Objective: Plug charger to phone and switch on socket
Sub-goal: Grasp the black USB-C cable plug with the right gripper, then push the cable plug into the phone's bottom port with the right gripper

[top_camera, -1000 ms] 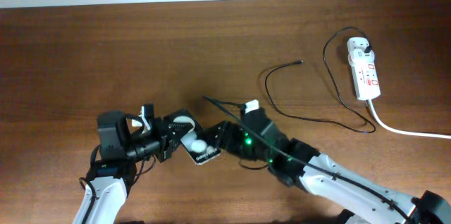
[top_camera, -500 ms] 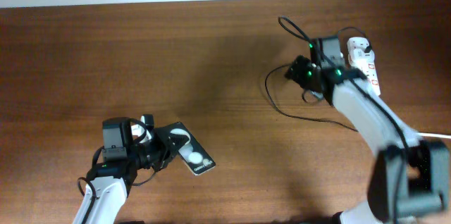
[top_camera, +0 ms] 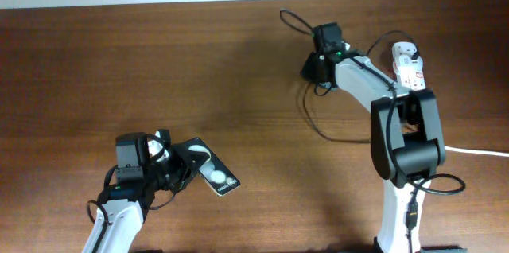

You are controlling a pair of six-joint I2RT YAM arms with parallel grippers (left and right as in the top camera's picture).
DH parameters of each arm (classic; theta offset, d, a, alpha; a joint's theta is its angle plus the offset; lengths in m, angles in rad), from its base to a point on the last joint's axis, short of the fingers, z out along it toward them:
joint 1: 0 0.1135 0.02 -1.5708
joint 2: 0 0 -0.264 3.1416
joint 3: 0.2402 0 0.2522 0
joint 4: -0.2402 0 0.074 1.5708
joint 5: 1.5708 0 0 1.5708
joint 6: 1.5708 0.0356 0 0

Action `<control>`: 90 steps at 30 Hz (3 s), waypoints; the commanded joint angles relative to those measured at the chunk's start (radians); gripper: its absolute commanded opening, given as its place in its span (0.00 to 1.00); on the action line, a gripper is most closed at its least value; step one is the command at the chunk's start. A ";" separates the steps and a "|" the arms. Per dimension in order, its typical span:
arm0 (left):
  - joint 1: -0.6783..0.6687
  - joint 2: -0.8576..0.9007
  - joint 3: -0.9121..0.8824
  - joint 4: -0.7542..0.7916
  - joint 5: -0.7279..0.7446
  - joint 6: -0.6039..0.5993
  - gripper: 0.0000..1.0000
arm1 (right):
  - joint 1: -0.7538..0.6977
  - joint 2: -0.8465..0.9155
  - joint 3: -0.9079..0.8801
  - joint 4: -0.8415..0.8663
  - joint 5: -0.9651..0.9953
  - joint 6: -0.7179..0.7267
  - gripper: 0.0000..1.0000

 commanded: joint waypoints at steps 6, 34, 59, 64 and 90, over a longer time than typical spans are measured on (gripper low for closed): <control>0.002 0.000 0.007 0.005 0.104 -0.002 0.00 | 0.207 0.018 0.016 -0.303 -0.005 -0.189 0.04; 0.002 0.000 0.007 0.902 0.465 -0.138 0.00 | 0.557 -1.320 -0.860 -0.215 -0.604 -0.156 0.04; 0.002 0.000 0.007 0.923 0.507 -0.336 0.00 | 0.871 -1.170 -0.860 0.222 -0.212 0.042 0.04; 0.002 0.000 0.007 0.923 0.565 -0.291 0.00 | 0.871 -1.172 -0.860 0.222 -0.212 -0.007 0.04; 0.002 0.000 0.007 0.923 0.700 -0.196 0.00 | 0.871 -1.304 -0.856 0.177 -0.166 -0.063 0.45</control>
